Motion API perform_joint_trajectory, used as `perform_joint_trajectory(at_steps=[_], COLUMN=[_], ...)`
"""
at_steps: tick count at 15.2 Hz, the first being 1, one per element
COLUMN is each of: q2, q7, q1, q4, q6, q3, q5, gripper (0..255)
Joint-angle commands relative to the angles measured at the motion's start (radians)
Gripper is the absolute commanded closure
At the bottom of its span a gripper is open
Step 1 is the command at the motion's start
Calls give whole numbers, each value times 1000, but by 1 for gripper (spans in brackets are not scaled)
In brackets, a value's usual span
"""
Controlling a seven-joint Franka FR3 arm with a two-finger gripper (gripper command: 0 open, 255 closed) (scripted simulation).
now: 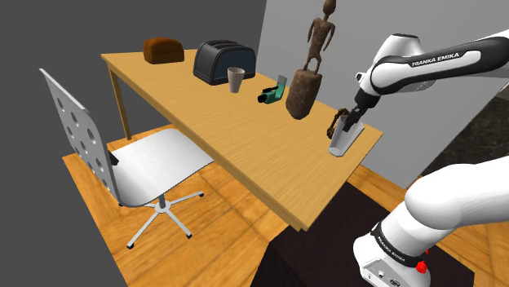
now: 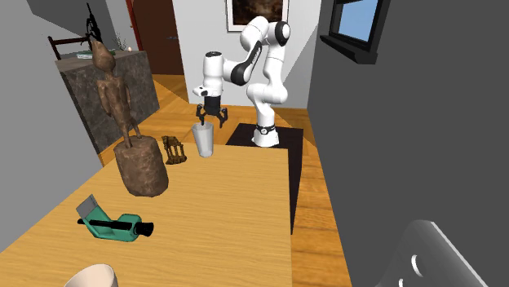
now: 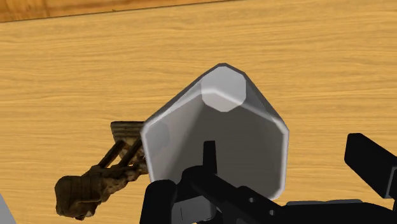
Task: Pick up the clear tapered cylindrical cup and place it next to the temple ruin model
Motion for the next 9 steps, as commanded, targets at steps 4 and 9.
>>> perform_joint_trajectory(at_steps=[4,9], q2=[-58,-57], q7=[0,0], q1=[2,2], q4=[43,43], q6=[-103,-103], q3=[20,20], q5=[11,11], gripper=[0,0])
